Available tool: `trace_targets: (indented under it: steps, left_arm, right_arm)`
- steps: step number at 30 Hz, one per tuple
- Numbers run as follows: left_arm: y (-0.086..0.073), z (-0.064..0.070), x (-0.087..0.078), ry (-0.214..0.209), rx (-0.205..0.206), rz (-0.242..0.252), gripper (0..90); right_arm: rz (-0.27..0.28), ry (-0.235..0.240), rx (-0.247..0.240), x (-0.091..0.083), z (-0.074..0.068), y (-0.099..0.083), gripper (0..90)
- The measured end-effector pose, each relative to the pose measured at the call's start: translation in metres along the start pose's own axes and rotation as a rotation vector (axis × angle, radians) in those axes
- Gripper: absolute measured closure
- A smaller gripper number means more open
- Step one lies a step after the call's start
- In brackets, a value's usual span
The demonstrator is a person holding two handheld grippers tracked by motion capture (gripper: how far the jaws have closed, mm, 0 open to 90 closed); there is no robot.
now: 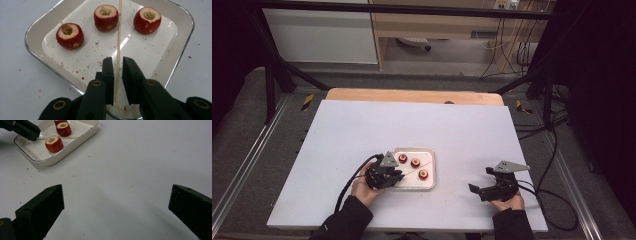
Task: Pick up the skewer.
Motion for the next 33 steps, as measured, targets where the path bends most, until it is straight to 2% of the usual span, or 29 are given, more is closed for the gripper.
trace_targets:
  steps: [11, 17, 21, 33]
  left_arm:
    - [-0.001, 0.003, 0.001, 0.041, 0.009, 0.0, 86.9]
    - [-0.001, 0.002, 0.001, 0.036, -0.001, 0.006, 88.3]
    - [-0.002, 0.003, 0.001, 0.039, 0.006, 0.01, 88.7]
    - [0.0, 0.004, -0.009, 0.022, -0.014, 0.078, 88.9]
  right_arm:
    - [-0.001, 0.001, 0.0, 0.0, 0.0, 0.0, 0.8]
    - [-0.002, 0.001, -0.002, 0.0, 0.0, 0.0, 0.8]
    - [-0.003, 0.001, -0.003, 0.0, 0.0, 0.0, 0.8]
    - [-0.001, 0.001, -0.008, 0.0, 0.0, 0.0, 0.8]
Point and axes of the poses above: each handheld gripper's, and its own axes: x roughly forward along the jaws, y roughly out of its top, z roughly to its right, the point moved 4 cm from there along x, roughly forward along the jaws, and after that the axes turned 10 degrees about x, right-handed, at the moved point
